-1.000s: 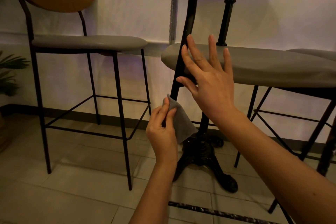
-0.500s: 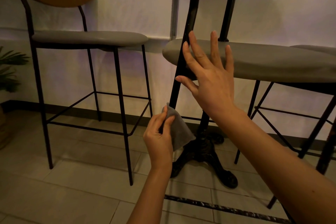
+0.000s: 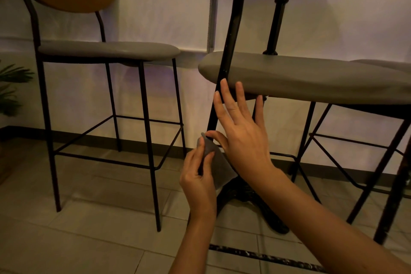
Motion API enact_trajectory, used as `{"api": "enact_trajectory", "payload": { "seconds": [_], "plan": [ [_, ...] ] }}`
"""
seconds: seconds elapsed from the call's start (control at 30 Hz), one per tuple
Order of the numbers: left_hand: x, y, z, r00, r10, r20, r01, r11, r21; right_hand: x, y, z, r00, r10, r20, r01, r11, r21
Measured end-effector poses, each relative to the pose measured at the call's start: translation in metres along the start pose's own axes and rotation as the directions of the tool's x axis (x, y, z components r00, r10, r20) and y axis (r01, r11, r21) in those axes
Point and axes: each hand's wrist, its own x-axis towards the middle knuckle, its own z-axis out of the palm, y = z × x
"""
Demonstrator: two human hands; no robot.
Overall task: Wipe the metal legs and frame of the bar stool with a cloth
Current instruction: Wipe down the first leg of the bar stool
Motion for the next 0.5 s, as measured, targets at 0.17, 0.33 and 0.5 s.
{"api": "enact_trajectory", "payload": {
  "seconds": [0.17, 0.33, 0.5],
  "plan": [
    [-0.009, -0.011, -0.003, 0.999, -0.023, -0.022, 0.023, 1.0, 0.0, 0.0, 0.0, 0.001, 1.0, 0.0, 0.002, 0.0, 1.0, -0.002],
    [-0.006, -0.006, -0.005, 0.998, -0.059, -0.028, 0.058, 0.998, -0.036, 0.0, 0.001, -0.001, 1.0, -0.015, -0.004, 0.015, 1.0, 0.016],
    [0.006, 0.004, -0.001, 1.0, 0.005, 0.007, -0.005, 0.999, -0.045, 0.0, 0.004, -0.002, 1.0, -0.012, 0.015, 0.012, 1.0, 0.017]
  ]
}}
